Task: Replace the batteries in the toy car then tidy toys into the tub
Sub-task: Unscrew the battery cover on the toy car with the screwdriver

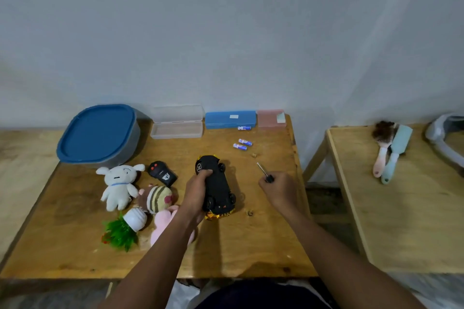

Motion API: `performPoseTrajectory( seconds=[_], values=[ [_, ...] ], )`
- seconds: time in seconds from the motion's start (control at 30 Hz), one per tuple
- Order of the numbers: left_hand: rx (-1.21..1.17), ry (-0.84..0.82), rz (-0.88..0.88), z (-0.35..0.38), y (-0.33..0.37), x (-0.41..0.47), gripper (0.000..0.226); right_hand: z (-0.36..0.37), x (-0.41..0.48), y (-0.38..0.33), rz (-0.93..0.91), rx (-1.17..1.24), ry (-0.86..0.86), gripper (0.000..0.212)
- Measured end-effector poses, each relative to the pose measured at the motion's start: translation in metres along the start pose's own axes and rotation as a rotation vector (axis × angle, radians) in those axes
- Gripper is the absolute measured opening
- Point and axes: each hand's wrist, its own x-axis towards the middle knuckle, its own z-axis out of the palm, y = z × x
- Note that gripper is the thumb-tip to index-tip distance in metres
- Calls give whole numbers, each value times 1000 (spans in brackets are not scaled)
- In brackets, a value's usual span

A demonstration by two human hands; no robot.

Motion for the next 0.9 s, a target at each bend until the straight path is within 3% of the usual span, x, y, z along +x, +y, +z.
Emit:
performPoseTrajectory(
  seconds=[0.27, 0.43, 0.63, 0.9],
  values=[
    [32, 26, -50, 6, -17, -5, 39, 1, 2, 35, -88, -223, 31, 14],
    [6, -5, -84, 15, -18, -14, 29, -1, 1, 44, -147, -221, 34, 11],
    [-47, -24, -95, 16, -24, -19, 28, -1, -2, 52, -85, -223, 46, 28],
    [-220, -133, -104, 21, -27, -34, 26, -3, -4, 56, -156, -282, 42, 37]
  ],
)
